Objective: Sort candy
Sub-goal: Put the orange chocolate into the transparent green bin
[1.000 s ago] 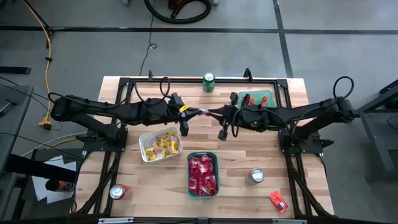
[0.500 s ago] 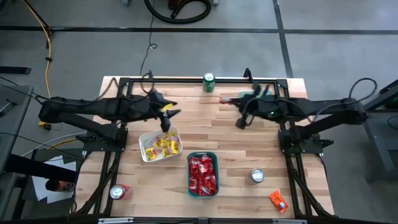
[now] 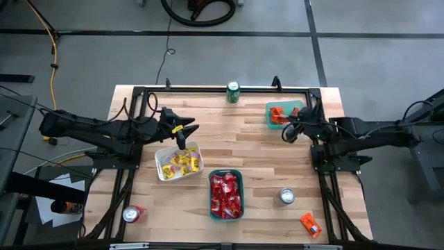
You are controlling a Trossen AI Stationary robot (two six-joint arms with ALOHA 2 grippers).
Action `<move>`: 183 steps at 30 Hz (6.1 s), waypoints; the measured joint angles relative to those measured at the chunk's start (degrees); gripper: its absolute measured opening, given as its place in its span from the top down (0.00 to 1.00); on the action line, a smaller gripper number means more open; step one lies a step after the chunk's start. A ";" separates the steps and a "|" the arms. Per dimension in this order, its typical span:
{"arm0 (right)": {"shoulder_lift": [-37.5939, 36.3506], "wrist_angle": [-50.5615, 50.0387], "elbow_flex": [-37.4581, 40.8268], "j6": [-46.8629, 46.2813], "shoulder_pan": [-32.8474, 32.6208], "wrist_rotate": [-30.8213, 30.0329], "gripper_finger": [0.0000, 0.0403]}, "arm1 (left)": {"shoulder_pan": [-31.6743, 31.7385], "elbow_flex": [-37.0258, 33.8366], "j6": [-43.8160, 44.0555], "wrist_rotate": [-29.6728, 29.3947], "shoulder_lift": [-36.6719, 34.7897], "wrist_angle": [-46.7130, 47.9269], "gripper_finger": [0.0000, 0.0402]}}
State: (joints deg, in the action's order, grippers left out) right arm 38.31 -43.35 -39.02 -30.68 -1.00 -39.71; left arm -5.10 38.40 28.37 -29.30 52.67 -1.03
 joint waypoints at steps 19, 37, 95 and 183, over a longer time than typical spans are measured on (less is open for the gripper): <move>14.56 3.44 0.80 6.38 37.24 19.36 1.00 | 0.96 -0.29 1.61 -0.04 0.34 -7.01 0.56; 12.38 0.28 -7.29 11.27 40.01 28.34 0.44 | 0.96 -0.29 2.64 -0.04 0.34 -6.14 0.56; 21.39 29.24 -10.76 -57.37 -44.95 50.79 0.40 | -1.37 2.90 -13.58 10.45 6.55 -9.31 0.56; 31.10 38.05 -26.30 30.77 -4.26 31.16 1.00 | -4.04 2.84 -20.20 9.34 7.50 -21.83 0.56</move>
State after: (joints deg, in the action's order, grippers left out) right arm 69.41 -5.30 -65.32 0.09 -5.26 -8.54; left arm -9.14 41.23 8.17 -19.95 60.17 -22.86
